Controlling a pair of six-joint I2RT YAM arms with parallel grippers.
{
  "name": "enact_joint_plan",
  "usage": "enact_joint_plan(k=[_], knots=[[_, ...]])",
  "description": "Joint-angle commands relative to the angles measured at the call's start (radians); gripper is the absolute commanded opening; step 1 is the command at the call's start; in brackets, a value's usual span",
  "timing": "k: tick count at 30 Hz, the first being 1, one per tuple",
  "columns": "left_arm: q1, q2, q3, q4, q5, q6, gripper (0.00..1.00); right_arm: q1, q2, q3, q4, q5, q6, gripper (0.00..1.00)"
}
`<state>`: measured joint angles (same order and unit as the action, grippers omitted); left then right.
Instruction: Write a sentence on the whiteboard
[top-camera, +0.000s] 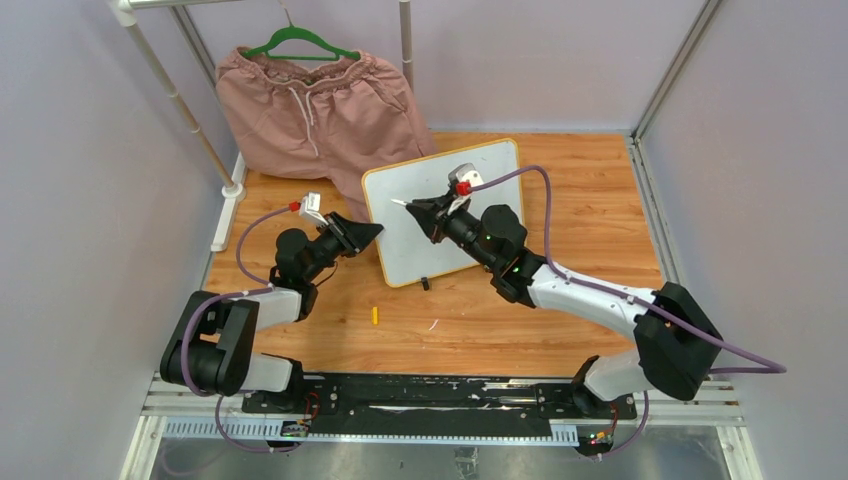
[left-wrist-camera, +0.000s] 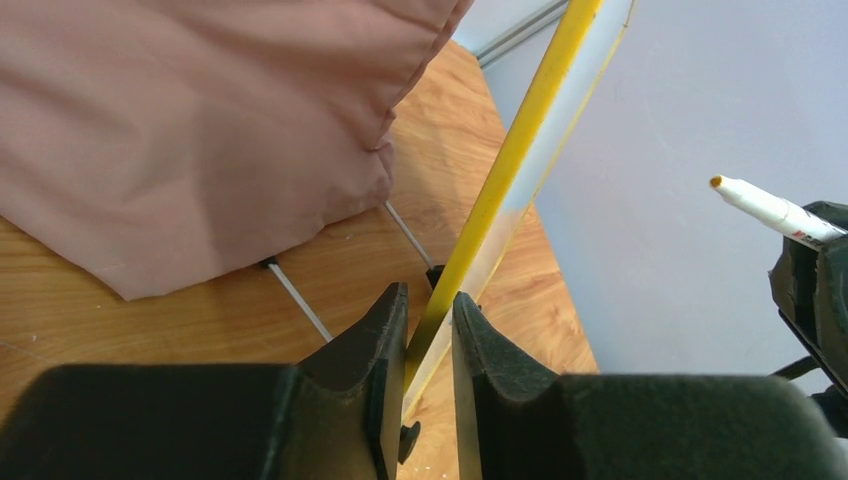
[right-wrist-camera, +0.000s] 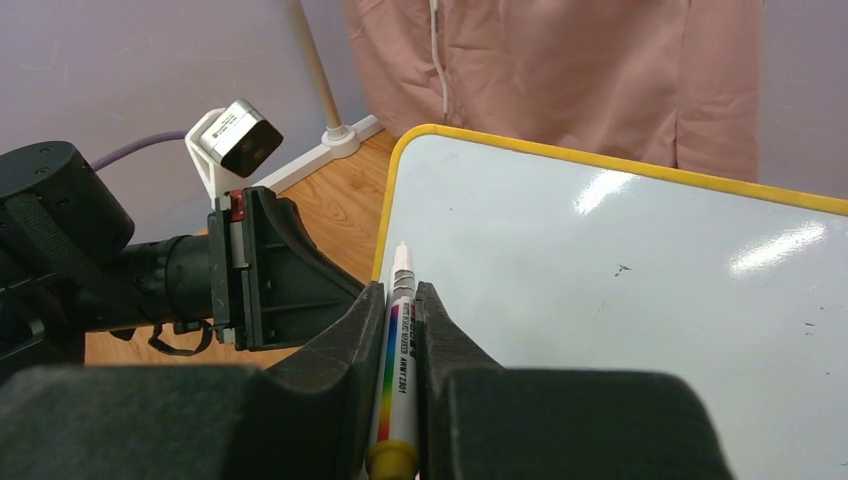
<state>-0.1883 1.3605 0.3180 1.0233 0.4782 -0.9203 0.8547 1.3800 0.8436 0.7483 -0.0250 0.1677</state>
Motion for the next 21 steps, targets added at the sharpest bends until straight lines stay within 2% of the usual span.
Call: enact_joint_plan(k=[1, 5, 21], knots=[[0.004, 0.006, -0.009, 0.010, 0.002, 0.028, 0.21, 0.010, 0.025, 0.028, 0.096, 0.079, -0.051, 0.00], [0.004, 0.001, -0.008, 0.002, 0.000, 0.039, 0.15, 0.025, 0.052, 0.039, 0.112, 0.145, -0.094, 0.00], [0.004, -0.031, -0.013, -0.008, -0.001, 0.076, 0.05, 0.045, 0.156, 0.113, 0.157, 0.172, -0.115, 0.00]])
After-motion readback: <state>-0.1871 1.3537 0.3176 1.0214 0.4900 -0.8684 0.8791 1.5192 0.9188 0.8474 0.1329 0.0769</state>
